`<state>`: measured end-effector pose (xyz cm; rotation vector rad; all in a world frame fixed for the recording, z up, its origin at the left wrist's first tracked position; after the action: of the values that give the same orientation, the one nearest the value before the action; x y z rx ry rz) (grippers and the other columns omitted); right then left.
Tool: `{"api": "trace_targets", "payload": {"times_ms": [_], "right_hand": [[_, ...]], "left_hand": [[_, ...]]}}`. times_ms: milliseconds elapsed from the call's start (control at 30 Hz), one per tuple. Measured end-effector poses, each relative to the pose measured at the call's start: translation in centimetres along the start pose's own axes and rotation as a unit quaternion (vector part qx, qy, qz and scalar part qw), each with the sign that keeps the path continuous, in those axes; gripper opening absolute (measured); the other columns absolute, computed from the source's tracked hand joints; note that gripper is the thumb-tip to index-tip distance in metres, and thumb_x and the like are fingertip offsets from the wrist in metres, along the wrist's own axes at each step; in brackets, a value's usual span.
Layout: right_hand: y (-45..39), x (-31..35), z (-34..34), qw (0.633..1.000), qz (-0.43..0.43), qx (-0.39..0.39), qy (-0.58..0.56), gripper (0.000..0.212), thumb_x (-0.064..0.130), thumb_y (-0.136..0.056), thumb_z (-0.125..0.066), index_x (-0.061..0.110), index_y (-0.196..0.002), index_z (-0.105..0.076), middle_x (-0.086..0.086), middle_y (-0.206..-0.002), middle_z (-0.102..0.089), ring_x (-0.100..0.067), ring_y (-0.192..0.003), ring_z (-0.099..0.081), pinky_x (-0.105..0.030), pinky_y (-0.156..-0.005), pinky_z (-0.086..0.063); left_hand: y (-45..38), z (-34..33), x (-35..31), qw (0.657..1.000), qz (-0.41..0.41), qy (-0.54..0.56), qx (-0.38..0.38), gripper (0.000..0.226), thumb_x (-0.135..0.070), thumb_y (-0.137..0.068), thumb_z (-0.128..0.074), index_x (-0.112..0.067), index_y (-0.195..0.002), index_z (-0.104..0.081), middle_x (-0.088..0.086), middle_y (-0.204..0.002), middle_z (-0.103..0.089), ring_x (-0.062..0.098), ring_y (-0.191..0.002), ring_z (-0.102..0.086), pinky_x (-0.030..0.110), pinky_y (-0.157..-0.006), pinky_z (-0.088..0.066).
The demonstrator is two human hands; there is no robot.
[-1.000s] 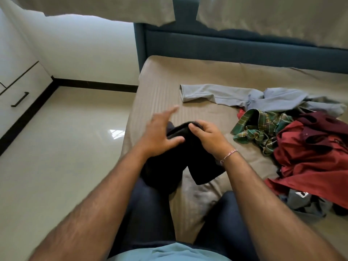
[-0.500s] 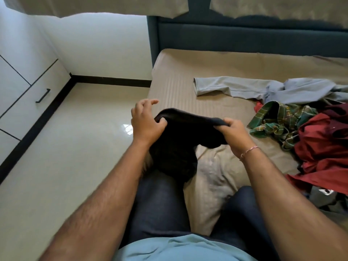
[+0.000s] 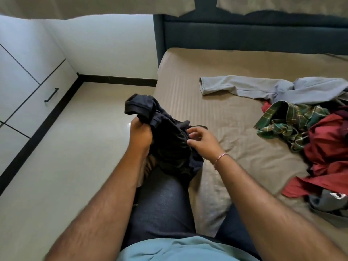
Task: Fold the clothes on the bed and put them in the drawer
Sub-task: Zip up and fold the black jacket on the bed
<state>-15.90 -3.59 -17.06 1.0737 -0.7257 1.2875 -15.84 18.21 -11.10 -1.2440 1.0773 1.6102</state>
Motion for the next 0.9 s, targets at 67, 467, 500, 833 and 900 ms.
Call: {"api": "trace_targets", "payload": {"times_ms": [67, 467, 500, 833, 900], "right_hand": [[0.2, -0.4, -1.8, 0.999, 0.017, 0.001, 0.03, 0.033, 0.017, -0.084, -0.081, 0.024, -0.114, -0.071, 0.009, -0.093, -0.069, -0.006, -0.085, -0.067, -0.032, -0.094, -0.056], [-1.0, 4.2, -2.5, 0.979, 0.136, -0.133, -0.07, 0.015, 0.019, -0.097, -0.072, 0.028, -0.087, -0.067, 0.005, -0.083, -0.065, -0.006, -0.072, -0.062, -0.022, -0.069, -0.051], [-1.0, 4.5, -2.2, 0.978, 0.138, -0.129, -0.089, 0.012, 0.018, -0.1, -0.068, 0.023, -0.089, -0.065, 0.003, -0.081, -0.064, -0.005, -0.069, -0.06, -0.021, -0.068, -0.05], [0.0, 11.7, 3.7, 0.957, 0.236, -0.051, -0.161, 0.017, 0.004, -0.096, -0.071, 0.014, -0.085, -0.062, -0.003, -0.077, -0.061, -0.015, -0.073, -0.058, -0.028, -0.07, -0.052], [0.4, 12.9, 6.5, 0.964, 0.234, -0.014, -0.128, 0.016, 0.009, -0.095, -0.074, 0.011, -0.088, -0.06, -0.004, -0.073, -0.059, -0.014, -0.067, -0.055, -0.026, -0.062, -0.047]], "left_hand": [[0.3, 0.5, -0.1, 1.0, -0.013, 0.011, 0.014, 0.025, -0.006, -0.106, -0.05, -0.015, -0.088, -0.064, 0.004, -0.076, -0.066, 0.014, -0.064, -0.059, 0.029, -0.065, -0.047], [-0.5, 2.2, 0.3, 0.993, -0.027, 0.053, -0.101, 0.02, 0.003, -0.093, -0.054, -0.015, -0.093, -0.061, -0.003, -0.084, -0.062, 0.014, -0.074, -0.059, 0.032, -0.07, -0.045], [-0.2, 2.3, 0.3, 0.985, -0.029, 0.054, -0.163, 0.026, 0.0, -0.088, -0.054, -0.018, -0.106, -0.061, -0.002, -0.098, -0.065, 0.017, -0.089, -0.065, 0.034, -0.077, -0.052], [-2.1, -2.1, -9.2, 0.883, -0.282, -0.224, 0.302, 0.019, -0.025, -0.101, -0.069, -0.029, -0.119, -0.073, -0.016, -0.104, -0.076, 0.003, -0.1, -0.071, 0.031, -0.09, -0.056], [-2.9, -2.7, -11.9, 0.849, -0.336, -0.28, 0.296, 0.01, -0.027, -0.1, -0.07, -0.028, -0.108, -0.076, -0.016, -0.091, -0.075, 0.001, -0.09, -0.07, 0.029, -0.084, -0.057]]}}
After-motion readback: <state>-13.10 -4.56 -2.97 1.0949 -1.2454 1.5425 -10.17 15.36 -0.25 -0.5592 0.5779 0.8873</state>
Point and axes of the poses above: each hand's wrist, its own y-axis away from the middle knuckle, its own z-axis out of the back of the hand, x = y × z, the point moved 1 cm from there along -y, towards the middle knuckle
